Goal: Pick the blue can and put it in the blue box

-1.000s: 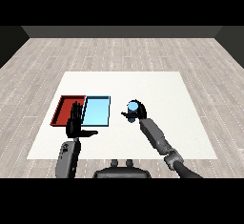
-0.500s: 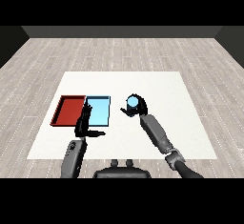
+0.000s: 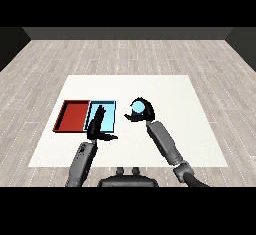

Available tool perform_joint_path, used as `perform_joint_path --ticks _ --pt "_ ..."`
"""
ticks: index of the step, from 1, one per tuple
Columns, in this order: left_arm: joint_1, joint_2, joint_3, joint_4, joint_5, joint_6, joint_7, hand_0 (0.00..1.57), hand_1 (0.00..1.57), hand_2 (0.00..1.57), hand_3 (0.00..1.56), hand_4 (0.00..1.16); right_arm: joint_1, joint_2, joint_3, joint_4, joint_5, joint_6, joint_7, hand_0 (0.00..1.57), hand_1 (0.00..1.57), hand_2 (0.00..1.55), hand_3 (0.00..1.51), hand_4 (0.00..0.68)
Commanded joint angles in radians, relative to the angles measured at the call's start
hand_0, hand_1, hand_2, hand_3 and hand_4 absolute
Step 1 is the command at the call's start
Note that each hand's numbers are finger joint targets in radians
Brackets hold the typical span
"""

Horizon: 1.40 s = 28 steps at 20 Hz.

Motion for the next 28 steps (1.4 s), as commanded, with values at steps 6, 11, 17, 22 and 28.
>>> perform_joint_path --ticks 6,11,17,22,28 --pt "-0.098 -0.001 -0.076 0.143 0.007 0.074 -0.063 0.0 0.0 0.0 0.0 0.0 0.13 0.016 0.029 -0.168 0.068 0.005 0.039 1.43 1.43 1.43 1.41 0.661" --pt "-0.122 -0.001 -0.155 0.132 0.057 0.144 -0.01 0.0 0.0 0.0 0.0 0.0 0.142 0.016 0.044 -0.227 0.055 -0.009 0.072 1.42 1.42 1.44 1.41 0.661" --pt "-0.167 -0.001 -0.272 0.314 0.134 0.243 -0.125 0.0 0.0 0.0 0.0 0.0 0.116 0.016 0.047 -0.164 0.067 0.021 0.039 1.4 1.4 1.45 1.41 0.662" --pt "-0.277 -0.001 -0.263 0.347 0.166 0.252 -0.029 0.0 0.0 0.0 0.0 0.0 0.141 -0.011 0.035 -0.289 0.052 0.073 0.129 1.4 1.4 1.44 1.4 0.674" --pt "-0.293 -0.001 -0.31 0.344 0.191 0.29 -0.038 0.0 0.0 0.0 0.0 0.0 0.103 0.016 0.067 -0.218 0.05 0.033 0.078 1.39 1.39 1.45 1.42 0.681"
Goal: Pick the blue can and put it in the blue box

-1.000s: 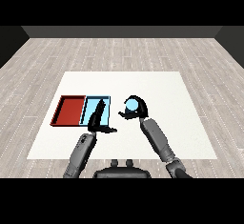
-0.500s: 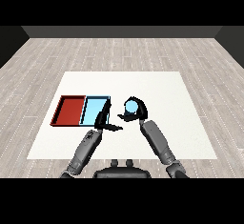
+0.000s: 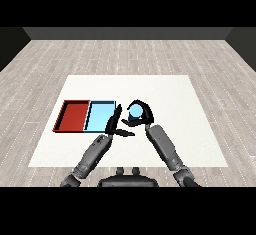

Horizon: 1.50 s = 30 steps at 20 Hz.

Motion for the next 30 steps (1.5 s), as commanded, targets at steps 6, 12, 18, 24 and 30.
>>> perform_joint_path --ticks 6,12,18,24,30 --pt "-0.04 0.0 -0.053 0.067 0.051 0.011 -0.041 0.0 0.0 0.0 0.0 0.0 0.042 -0.008 0.042 -0.115 0.043 -0.006 0.056 1.4 1.4 1.43 1.4 0.657" --pt "-0.124 0.0 0.007 0.162 0.074 -0.033 -0.046 0.0 0.0 0.0 0.0 0.0 0.062 0.002 0.107 -0.022 0.013 -0.021 -0.035 1.42 1.42 1.43 1.39 0.651" --pt "-0.044 0.0 -0.095 0.013 0.073 0.045 0.006 0.0 0.0 0.0 0.0 0.0 -0.066 0.002 0.216 0.009 -0.058 -0.141 0.012 1.41 1.41 1.44 1.39 0.625" --pt "-0.111 0.0 -0.114 0.116 -0.071 0.189 -0.017 0.27 0.27 0.52 0.0 0.57 -0.061 0.002 0.215 0.033 -0.061 -0.098 -0.023 1.28 1.28 1.42 1.4 0.613" --pt "-0.125 0.038 -0.143 0.091 -0.16 0.213 0.047 0.39 0.39 0.57 0.09 0.13 -0.168 0.001 0.345 0.037 -0.156 -0.243 0.018 1.48 1.48 1.47 1.4 0.599"
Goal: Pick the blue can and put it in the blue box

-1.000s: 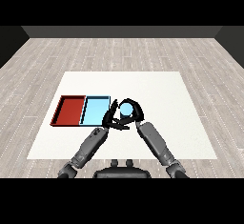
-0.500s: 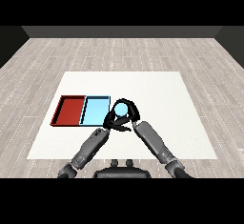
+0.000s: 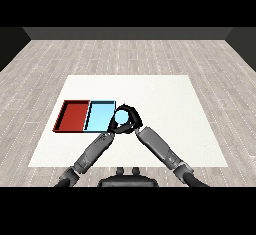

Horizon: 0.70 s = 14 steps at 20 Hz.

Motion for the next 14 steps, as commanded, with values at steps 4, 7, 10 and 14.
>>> perform_joint_path --ticks 4,7,10,14 --pt "-0.032 -0.036 -0.031 0.006 0.033 0.008 0.026 0.0 0.0 0.0 0.0 0.43 -0.056 0.02 0.072 0.015 -0.059 -0.057 -0.011 1.45 1.45 1.46 1.39 0.59" --pt "0.034 -0.037 -0.007 -0.066 0.044 0.099 -0.025 0.7 0.7 0.8 0.54 0.71 -0.024 0.019 0.045 0.009 -0.06 0.003 -0.033 1.45 1.45 1.45 1.4 0.61" --pt "0.004 -0.038 0.0 -0.043 -0.009 0.101 0.064 0.81 0.81 0.85 0.72 0.69 -0.081 0.019 0.092 0.028 -0.118 -0.058 -0.025 1.44 1.44 1.45 1.39 0.602" --pt "-0.05 -0.038 -0.019 0.052 0.049 0.095 -0.02 0.58 0.58 0.71 0.5 0.66 0.04 0.019 0.074 -0.008 -0.074 0.001 -0.08 1.44 1.44 1.45 1.39 0.591"
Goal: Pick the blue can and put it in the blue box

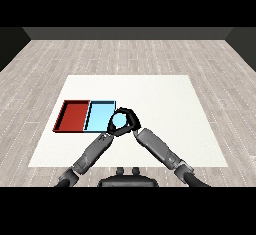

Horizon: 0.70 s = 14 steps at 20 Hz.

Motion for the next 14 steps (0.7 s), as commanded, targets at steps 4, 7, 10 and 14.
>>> perform_joint_path --ticks 4,7,10,14 --pt "-0.017 -0.041 0.024 0.011 0.107 -0.078 -0.002 1.18 1.18 1.19 1.03 0.63 -0.032 0.029 -0.011 0.075 -0.06 0.025 -0.026 1.44 1.44 1.45 1.39 0.58" --pt "-0.053 -0.041 0.027 -0.002 0.101 -0.008 0.12 1.43 1.43 1.35 1.05 0.66 0.028 0.029 0.013 -0.052 -0.102 -0.011 0.019 1.32 1.32 1.42 1.38 0.515" --pt "0.029 -0.041 0.037 0.0 0.083 -0.065 0.022 1.57 1.57 1.54 1.47 0.76 0.008 0.029 -0.07 0.024 -0.129 0.077 -0.009 1.09 1.09 1.12 0.8 0.0" --pt "-0.013 -0.042 0.032 0.039 0.119 -0.06 0.0 1.57 1.57 1.52 1.45 1.1 0.042 0.029 -0.074 -0.038 -0.047 0.063 0.059 0.0 0.0 0.0 0.0 0.0"
